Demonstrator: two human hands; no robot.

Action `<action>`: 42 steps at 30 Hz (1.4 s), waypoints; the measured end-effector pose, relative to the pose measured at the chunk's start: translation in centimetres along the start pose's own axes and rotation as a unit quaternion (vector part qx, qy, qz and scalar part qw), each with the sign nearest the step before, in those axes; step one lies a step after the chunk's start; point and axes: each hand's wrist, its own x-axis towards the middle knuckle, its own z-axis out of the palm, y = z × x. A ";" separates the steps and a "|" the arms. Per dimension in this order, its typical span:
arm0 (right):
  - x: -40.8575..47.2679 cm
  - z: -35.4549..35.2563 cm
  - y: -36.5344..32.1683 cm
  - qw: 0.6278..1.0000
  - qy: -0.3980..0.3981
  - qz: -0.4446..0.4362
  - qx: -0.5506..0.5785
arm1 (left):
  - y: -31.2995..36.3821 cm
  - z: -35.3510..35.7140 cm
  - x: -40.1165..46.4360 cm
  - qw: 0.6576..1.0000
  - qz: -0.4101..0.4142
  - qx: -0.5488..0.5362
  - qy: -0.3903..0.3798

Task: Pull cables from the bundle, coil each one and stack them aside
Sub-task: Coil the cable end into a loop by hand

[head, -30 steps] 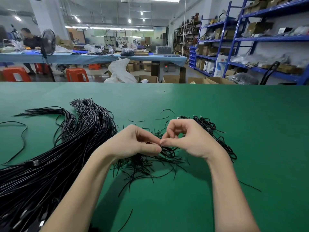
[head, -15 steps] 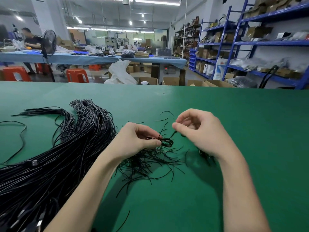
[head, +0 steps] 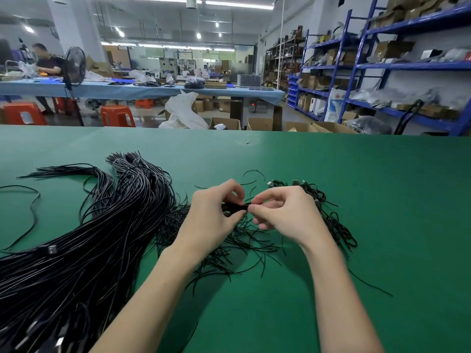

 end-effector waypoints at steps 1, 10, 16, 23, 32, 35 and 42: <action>0.0 0.0 0.1 1.000 0.002 0.007 0.004 | 0.0 0.0 0.0 1.000 0.009 0.008 -0.001; 0.4 0.4 0.4 0.979 0.031 -0.018 -0.199 | -0.1 0.3 -0.2 0.993 0.091 0.068 -0.039; 0.4 0.7 0.3 0.974 0.032 -0.041 -0.221 | -0.5 0.1 -0.3 0.992 0.111 0.048 -0.030; 0.3 0.3 0.4 0.976 0.022 -0.034 -0.213 | -0.2 0.7 -0.5 0.987 0.143 0.046 -0.064; 0.4 0.5 0.8 0.979 0.025 -0.033 -0.198 | 0.0 0.7 -0.4 0.984 0.157 0.043 -0.065; 0.5 0.5 0.9 0.978 0.031 -0.030 -0.205 | 0.1 0.7 -0.4 0.983 0.164 0.041 -0.066; 0.5 0.4 1.4 0.967 0.031 -0.036 -0.252 | 0.3 0.7 -0.5 0.980 0.176 0.034 -0.085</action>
